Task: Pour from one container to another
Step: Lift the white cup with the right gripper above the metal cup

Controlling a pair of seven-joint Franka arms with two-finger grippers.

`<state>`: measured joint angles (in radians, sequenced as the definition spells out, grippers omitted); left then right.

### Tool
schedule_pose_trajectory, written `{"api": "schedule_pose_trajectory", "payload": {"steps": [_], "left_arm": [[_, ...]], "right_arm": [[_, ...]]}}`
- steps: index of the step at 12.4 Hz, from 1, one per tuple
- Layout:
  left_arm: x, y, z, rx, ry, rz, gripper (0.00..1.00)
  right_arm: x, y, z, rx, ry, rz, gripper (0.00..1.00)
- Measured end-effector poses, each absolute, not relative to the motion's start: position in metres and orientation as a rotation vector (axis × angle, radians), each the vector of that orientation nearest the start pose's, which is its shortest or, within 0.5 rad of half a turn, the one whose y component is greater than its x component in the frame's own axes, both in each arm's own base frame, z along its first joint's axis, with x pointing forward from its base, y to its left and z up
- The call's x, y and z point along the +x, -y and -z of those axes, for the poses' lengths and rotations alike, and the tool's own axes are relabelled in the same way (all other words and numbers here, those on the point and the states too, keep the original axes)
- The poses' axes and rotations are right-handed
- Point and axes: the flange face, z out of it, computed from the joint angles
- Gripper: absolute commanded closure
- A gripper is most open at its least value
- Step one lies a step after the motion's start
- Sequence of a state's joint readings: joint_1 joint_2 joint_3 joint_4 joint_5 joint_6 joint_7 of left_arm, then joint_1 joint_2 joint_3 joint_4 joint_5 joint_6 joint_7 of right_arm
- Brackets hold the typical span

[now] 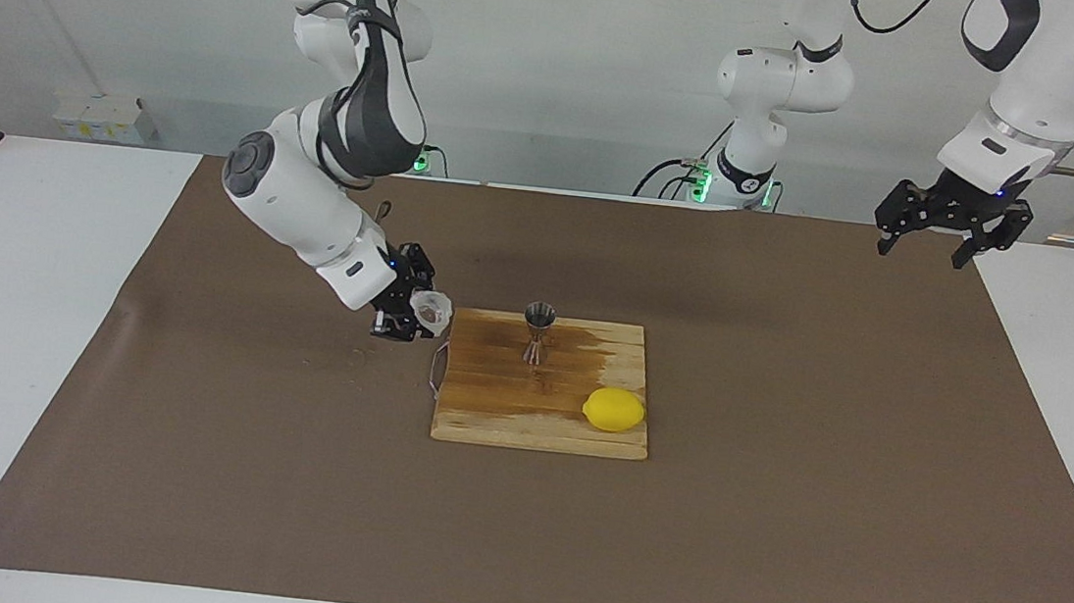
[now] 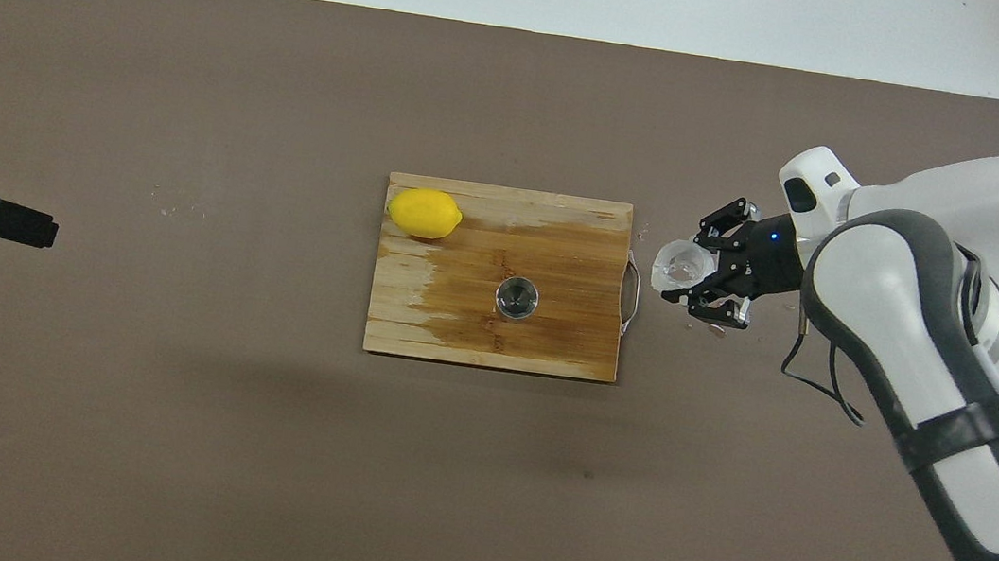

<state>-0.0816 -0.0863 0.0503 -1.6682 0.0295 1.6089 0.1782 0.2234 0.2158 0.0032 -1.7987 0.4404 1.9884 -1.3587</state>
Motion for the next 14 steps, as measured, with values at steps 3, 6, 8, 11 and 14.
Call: {"api": "schedule_pose_trajectory", "payload": {"steps": [3,6,8,11,14], "left_arm": [[0.539,0.017,-0.640,-3.093,-0.337,0.027,0.00],[0.548,0.027,-0.650,-3.095,-0.358,0.040,0.00],[0.551,0.030,-0.648,-3.098,-0.366,0.035,0.00],[0.552,0.031,-0.644,-3.099,-0.369,0.025,0.00],[0.552,0.032,-0.643,-3.100,-0.372,0.014,0.00]], "right_arm": [[0.586,-0.219,-0.449,-2.193,1.890,0.197,0.85],[0.570,-0.266,-0.460,-2.279,2.016,0.126,0.85],[0.559,-0.290,-0.462,-2.319,2.082,0.096,0.85],[0.550,-0.306,-0.465,-2.342,2.184,0.073,0.87],[0.541,-0.322,-0.468,-2.396,2.296,0.053,0.87]]}}
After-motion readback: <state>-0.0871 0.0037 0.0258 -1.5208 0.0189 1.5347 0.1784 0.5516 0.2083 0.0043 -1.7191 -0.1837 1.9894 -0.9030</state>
